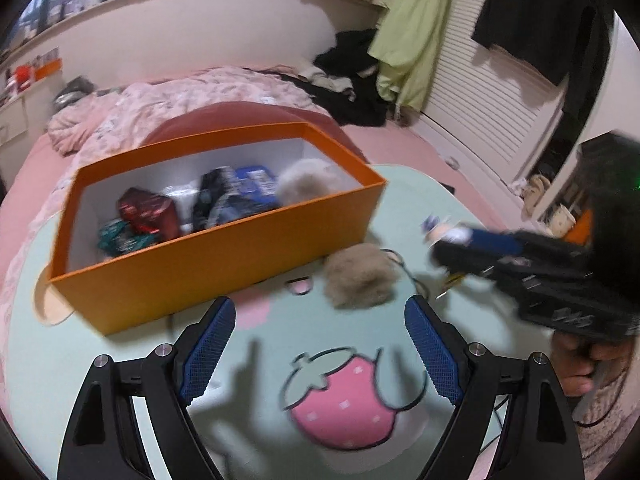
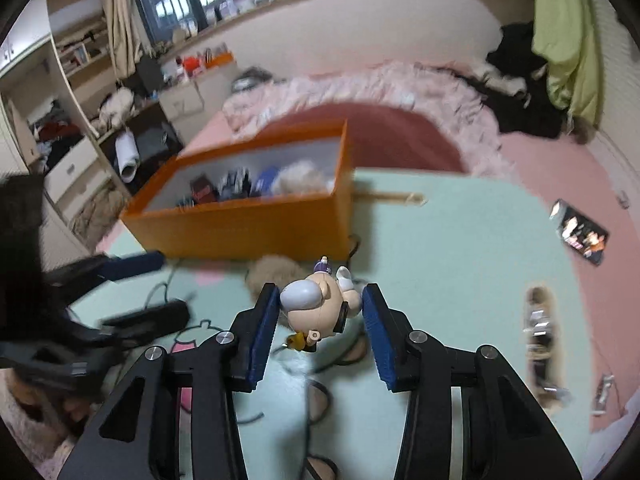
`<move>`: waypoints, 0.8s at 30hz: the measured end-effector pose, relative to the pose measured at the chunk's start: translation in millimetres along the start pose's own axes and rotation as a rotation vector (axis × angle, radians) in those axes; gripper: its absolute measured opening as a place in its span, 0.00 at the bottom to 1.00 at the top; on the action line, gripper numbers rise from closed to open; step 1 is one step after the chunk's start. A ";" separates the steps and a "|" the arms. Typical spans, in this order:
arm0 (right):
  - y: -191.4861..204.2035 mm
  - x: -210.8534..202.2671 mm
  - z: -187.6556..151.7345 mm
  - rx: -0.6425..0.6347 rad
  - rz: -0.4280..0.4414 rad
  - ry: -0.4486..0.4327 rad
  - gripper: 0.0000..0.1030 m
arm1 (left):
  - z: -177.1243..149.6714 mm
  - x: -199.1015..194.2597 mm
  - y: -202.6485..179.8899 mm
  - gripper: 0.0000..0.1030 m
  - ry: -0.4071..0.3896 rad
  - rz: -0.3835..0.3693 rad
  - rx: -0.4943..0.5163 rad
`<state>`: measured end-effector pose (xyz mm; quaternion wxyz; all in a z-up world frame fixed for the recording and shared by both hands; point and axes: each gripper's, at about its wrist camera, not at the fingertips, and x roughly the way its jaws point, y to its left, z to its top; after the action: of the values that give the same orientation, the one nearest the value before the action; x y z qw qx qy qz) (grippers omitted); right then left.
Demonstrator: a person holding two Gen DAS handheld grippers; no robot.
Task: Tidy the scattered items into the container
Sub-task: 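Grasp the doll keychain with the right gripper, then grasp the brown fur pompom with the left gripper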
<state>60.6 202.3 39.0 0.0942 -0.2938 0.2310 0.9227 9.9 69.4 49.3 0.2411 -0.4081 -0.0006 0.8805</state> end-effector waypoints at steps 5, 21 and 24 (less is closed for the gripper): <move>-8.7 -29.8 3.6 0.031 0.066 -0.041 0.43 | 13.7 29.1 -24.8 0.84 0.060 -0.001 0.050; 1.1 -21.9 1.7 0.019 0.046 -0.048 0.43 | 7.5 31.9 -23.9 0.41 0.061 0.023 0.080; 8.2 -14.0 -1.0 -0.002 0.040 -0.027 0.43 | 0.0 1.3 -13.8 0.41 -0.007 0.001 0.055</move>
<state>69.9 194.1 49.6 0.0786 -0.2768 0.2345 0.9285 15.1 82.2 51.1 0.2518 -0.3980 0.0231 0.8819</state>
